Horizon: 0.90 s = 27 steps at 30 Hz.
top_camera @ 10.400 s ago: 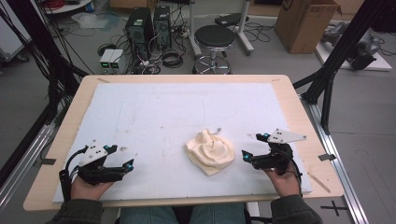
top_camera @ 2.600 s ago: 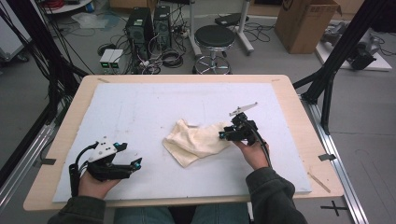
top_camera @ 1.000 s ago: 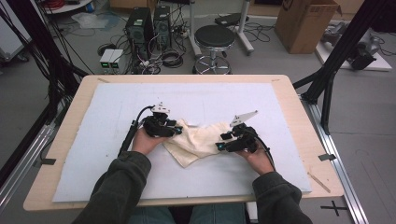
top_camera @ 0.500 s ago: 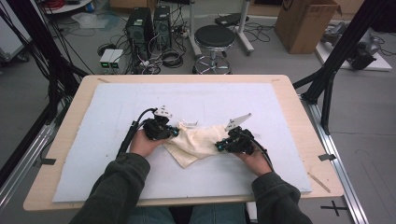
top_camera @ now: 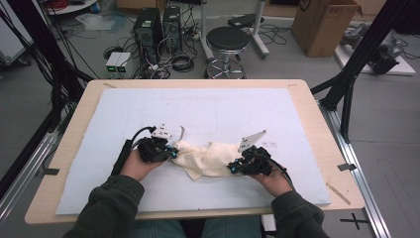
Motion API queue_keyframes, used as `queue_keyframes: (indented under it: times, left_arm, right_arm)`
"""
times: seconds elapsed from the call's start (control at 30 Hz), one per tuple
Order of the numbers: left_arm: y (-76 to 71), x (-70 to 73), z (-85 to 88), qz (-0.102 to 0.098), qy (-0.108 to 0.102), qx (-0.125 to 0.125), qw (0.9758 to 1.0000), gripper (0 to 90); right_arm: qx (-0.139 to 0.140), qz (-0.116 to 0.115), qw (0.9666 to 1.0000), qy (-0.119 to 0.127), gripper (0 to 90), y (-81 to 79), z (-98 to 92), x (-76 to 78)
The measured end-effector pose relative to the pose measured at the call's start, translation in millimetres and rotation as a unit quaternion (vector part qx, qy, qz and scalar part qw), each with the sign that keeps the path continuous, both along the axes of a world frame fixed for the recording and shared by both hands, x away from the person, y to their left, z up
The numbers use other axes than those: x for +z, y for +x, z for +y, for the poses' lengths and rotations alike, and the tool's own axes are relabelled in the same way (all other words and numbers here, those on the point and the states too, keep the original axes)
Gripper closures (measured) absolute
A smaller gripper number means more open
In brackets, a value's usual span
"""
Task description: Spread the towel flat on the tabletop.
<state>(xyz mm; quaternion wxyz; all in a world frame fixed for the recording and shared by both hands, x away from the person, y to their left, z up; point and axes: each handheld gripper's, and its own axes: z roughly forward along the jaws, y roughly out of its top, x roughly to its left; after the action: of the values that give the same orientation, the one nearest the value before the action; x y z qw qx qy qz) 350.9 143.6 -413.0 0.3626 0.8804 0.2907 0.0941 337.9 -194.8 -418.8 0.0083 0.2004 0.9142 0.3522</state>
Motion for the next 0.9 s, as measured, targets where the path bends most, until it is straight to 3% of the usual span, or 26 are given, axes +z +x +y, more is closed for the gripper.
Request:
queue_keyframes:
  times: [0.1, 0.17, 0.27, 0.37, 0.5, 0.6, 0.77, 0.83, 0.87, 0.9]
  left_arm:
    - [-5.3, -4.0, -0.6, 0.007, 0.01, -0.009, 0.9999, 87.0]
    - [-9.2, -4.8, -0.6, 0.006, 0.012, -0.013, 0.9998, 86.9]
    - [-13.0, -5.3, 2.4, 0.005, 0.009, -0.019, 0.9998, 86.9]
    - [-14.5, -5.9, 5.3, 0.004, 0.006, -0.02, 0.9998, 86.9]
    - [-14.9, -7.2, 7.9, 0.003, 0.002, -0.019, 0.9998, 86.8]
    - [-14.3, -6.9, 8.1, 0.003, 0.001, -0.019, 0.9998, 86.8]
    - [-13.5, -8.2, 8.2, 0.004, 0.002, -0.021, 0.9998, 86.7]
    - [-13.1, -8.8, 8.0, 0.004, 0.001, -0.02, 0.9998, 86.4]
    - [-13.0, -9.4, 8.4, 0.006, 0.0, -0.019, 0.9998, 86.1]
    - [-12.5, -9.5, 9.0, 0.008, 0.002, -0.018, 0.9998, 85.1]
  right_arm:
    - [0.007, 0.008, 0.9999, 0.004, 75.3, -2.4, 0.0, -0.3]
    - [0.007, 0.011, 0.9996, 0.024, 68.4, -2.4, -3.6, 5.6]
    - [-0.013, -0.001, 0.9976, 0.068, 60.0, 2.4, -14.6, 18.9]
    - [-0.052, -0.01, 0.9947, 0.088, 59.4, 14.8, -26.4, 28.5]
    - [-0.119, -0.025, 0.9911, 0.053, 56.4, 37.4, -32.1, 24.7]
    - [-0.15, -0.022, 0.9883, 0.013, 55.8, 55.7, -26.4, 10.1]
    - [-0.155, -0.013, 0.9878, -0.015, 58.5, 70.3, -14.6, -7.5]
    - [-0.15, -0.015, 0.988, -0.034, 65.7, 69.7, -10.1, -11.0]
    - [-0.145, -0.027, 0.9885, -0.036, 70.5, 69.0, -9.0, -11.5]
    - [-0.138, -0.023, 0.9896, -0.035, 79.7, 68.7, -9.4, -11.0]
